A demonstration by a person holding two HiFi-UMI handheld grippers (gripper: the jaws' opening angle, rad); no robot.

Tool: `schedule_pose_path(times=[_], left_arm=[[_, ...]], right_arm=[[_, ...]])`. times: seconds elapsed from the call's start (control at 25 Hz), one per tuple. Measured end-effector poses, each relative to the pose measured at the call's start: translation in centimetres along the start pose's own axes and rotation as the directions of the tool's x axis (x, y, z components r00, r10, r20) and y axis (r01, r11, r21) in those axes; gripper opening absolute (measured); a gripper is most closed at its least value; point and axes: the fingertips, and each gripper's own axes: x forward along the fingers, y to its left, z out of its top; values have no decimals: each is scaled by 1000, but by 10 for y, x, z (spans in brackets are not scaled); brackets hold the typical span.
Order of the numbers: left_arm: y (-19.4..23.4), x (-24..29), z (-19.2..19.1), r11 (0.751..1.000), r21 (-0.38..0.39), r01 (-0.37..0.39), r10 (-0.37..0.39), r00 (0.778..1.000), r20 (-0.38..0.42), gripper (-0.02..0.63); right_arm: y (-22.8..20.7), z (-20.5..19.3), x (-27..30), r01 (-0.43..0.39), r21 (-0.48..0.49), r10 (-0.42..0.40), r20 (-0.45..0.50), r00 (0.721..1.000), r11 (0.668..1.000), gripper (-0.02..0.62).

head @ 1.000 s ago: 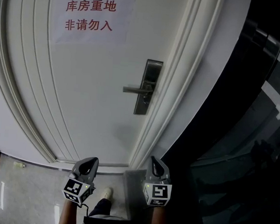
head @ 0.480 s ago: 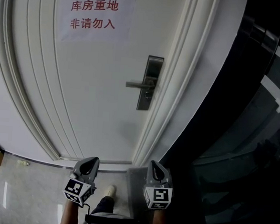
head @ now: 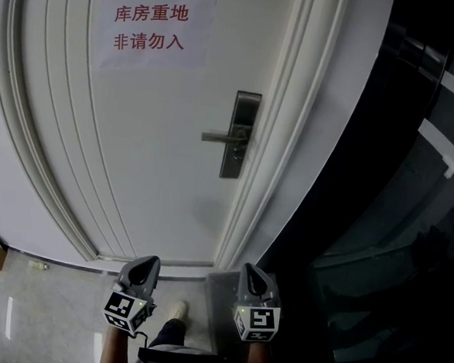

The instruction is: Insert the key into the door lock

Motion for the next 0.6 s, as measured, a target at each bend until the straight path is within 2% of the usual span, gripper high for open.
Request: schedule_pose_path(times=[0.6], left_arm=[[1,-7,2,1000,7,-6,6,1000,0,2]], right_arm=[[8,3,1,-16,-4,16,6,1000,1000,2]])
